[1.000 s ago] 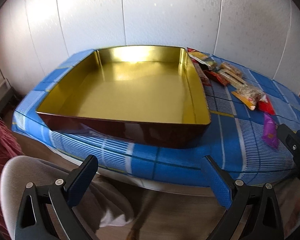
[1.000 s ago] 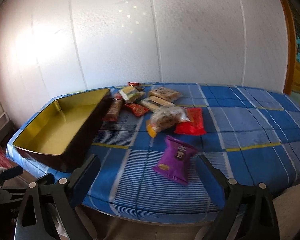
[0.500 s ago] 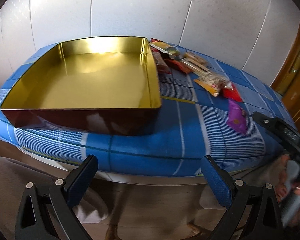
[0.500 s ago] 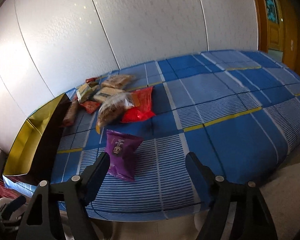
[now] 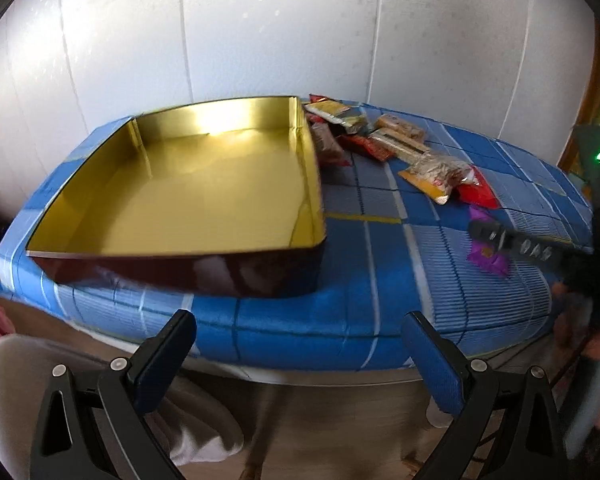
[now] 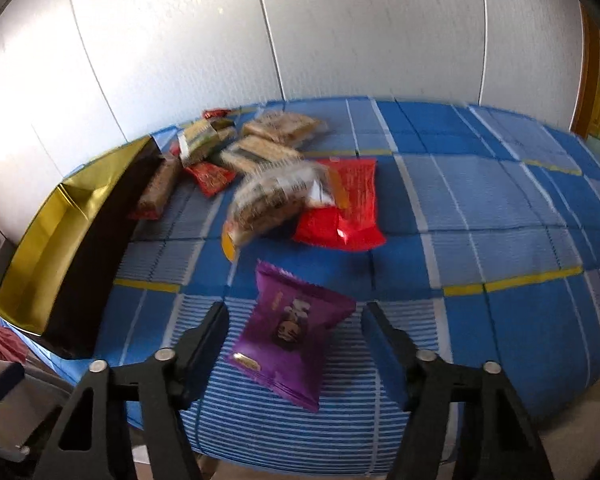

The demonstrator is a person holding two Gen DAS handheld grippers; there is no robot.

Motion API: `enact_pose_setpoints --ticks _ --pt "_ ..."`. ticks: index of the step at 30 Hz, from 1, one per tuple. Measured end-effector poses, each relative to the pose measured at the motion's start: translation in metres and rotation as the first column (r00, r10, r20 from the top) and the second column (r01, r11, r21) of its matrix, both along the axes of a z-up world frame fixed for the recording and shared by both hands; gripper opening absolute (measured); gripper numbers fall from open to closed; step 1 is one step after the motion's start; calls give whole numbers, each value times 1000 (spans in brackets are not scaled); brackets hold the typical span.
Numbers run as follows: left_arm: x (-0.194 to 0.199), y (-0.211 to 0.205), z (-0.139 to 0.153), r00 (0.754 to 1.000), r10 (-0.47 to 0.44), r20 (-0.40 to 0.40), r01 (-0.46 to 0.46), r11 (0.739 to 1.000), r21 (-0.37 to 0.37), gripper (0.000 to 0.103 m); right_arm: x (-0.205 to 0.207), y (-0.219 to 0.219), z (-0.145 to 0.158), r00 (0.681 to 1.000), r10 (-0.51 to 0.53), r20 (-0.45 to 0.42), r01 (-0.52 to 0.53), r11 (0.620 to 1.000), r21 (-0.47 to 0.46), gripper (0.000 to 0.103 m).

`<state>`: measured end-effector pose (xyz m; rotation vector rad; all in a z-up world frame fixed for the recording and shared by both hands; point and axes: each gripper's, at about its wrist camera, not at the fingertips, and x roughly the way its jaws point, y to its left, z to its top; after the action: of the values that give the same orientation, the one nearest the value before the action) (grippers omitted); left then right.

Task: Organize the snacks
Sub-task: 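Grasp the clear sunflower-seed bag with the left gripper while the right gripper grasps the purple pouch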

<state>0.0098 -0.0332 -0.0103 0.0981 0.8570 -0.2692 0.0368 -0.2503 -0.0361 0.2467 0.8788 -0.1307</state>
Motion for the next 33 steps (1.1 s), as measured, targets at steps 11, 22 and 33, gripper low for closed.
enact_pose_setpoints --ticks 11,22,33 --pt "62 -73 26 986 -168 12 168 985 -22 103 -14 -51 -2 992 -124 1 124 990 61 43" --pt "142 -163 7 918 -384 -103 385 923 -10 97 -17 -68 -1 986 -166 13 164 982 92 43" --pt "151 -195 -17 843 -524 -121 532 846 41 68 -21 -69 -2 988 -153 34 148 982 113 43"
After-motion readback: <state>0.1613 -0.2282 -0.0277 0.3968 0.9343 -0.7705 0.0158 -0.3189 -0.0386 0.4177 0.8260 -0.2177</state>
